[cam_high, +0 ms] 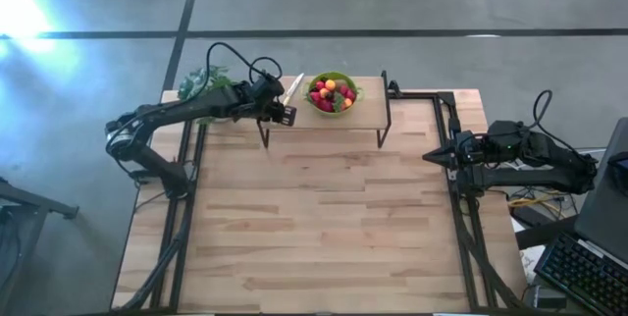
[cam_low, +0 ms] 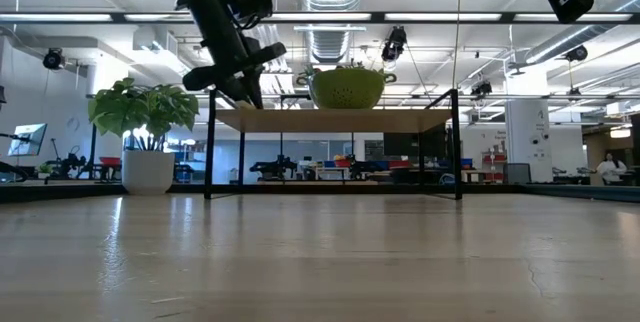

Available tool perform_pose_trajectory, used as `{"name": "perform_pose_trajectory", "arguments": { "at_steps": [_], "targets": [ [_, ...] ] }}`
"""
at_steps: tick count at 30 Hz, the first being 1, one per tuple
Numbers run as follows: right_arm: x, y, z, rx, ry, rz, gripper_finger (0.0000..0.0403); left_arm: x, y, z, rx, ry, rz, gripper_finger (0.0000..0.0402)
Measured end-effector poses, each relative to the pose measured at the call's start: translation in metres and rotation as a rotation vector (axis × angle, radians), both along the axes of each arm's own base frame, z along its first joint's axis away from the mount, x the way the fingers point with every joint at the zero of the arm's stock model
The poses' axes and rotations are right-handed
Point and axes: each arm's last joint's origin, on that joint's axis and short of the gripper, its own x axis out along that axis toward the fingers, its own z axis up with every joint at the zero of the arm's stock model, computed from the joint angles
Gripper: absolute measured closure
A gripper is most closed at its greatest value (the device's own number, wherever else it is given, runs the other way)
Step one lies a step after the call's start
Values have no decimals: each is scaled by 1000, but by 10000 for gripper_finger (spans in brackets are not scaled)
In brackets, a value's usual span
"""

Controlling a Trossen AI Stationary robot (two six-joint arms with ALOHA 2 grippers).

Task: Pick & Place Fruit
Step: Put the knife on the shelf, then return to Home Position

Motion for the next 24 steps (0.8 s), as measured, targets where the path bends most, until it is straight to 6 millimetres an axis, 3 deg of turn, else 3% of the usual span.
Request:
{"name": "perform_pose_trajectory", "arguments": {
  "at_steps": [5,17,24],
  "targets": [
    [0,0,0,0,0,0,394,0,-1,2,-2,8,-29,317],
    [0,0,0,0,0,0,394,0,-1,4,10,16,-69,225],
    [0,0,0,0,0,0,394,1,0,11,21,5,-66,210]
  ]
}}
